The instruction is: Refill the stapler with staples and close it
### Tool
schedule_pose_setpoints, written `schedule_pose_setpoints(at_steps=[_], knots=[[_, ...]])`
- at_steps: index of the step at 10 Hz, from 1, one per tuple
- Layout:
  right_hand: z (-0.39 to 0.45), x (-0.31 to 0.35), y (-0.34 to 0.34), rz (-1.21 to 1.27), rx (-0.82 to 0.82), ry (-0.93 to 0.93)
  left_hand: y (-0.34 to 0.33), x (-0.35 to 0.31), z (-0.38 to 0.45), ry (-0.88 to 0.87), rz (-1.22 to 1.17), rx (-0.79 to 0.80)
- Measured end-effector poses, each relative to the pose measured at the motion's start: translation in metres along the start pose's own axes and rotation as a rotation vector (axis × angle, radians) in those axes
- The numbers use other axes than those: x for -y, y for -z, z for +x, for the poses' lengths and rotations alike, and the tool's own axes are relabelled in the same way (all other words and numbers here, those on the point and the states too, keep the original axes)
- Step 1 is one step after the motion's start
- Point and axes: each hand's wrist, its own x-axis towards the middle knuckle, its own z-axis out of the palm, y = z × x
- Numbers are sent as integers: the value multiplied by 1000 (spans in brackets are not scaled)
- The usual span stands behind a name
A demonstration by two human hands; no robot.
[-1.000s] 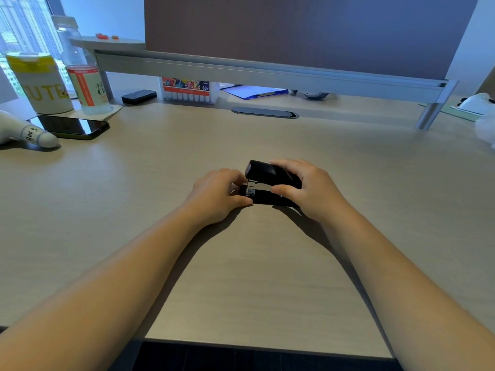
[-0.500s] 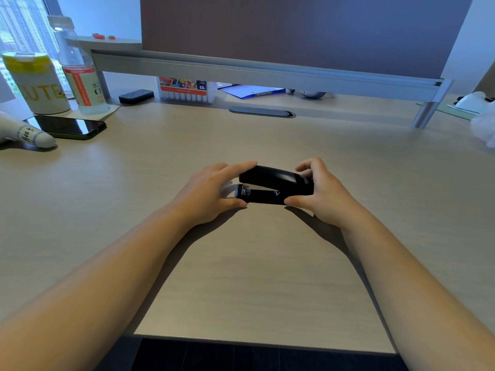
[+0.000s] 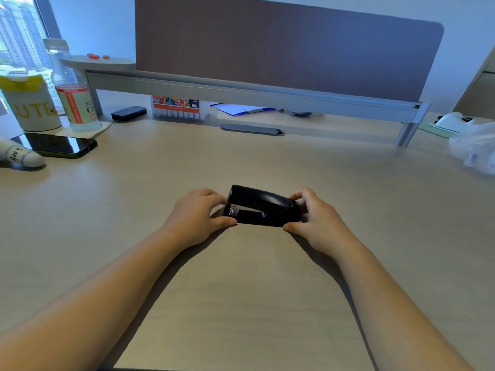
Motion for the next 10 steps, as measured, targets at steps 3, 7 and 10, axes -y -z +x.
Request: schedule_pose_setpoints(at_steps=[3, 7, 10], knots=[[58, -7, -3, -70, -40, 12, -2, 15, 56, 42, 19, 18], [195, -36, -10, -140, -199, 8, -19, 37, 185, 113, 34, -12], [197, -42, -16, -169, -217, -28, -22, 43, 191, 137, 92, 2]])
